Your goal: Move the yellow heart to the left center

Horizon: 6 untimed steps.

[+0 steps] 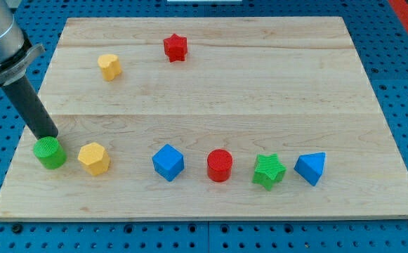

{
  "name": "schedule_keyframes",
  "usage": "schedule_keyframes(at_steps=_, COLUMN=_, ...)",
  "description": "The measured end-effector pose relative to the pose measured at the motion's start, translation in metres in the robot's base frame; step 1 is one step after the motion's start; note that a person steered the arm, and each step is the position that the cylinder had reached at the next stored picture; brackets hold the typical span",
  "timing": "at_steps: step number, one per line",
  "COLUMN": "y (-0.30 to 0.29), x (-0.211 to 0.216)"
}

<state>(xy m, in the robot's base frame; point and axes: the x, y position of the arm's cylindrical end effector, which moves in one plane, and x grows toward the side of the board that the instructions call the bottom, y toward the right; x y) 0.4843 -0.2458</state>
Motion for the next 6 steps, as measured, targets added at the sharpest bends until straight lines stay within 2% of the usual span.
schedule_keyframes(at_steps=1, y=0.028, x=-0.043)
schedule_keyframes(at_steps=2, y=0.088, x=-0.073)
schedule_keyframes(at_steps=3, y=0.123, x=-0.123)
schedule_keyframes(at_steps=4, y=0.134, x=-0.162)
schedule_keyframes(at_steps=6, y=0.065, x=-0.165)
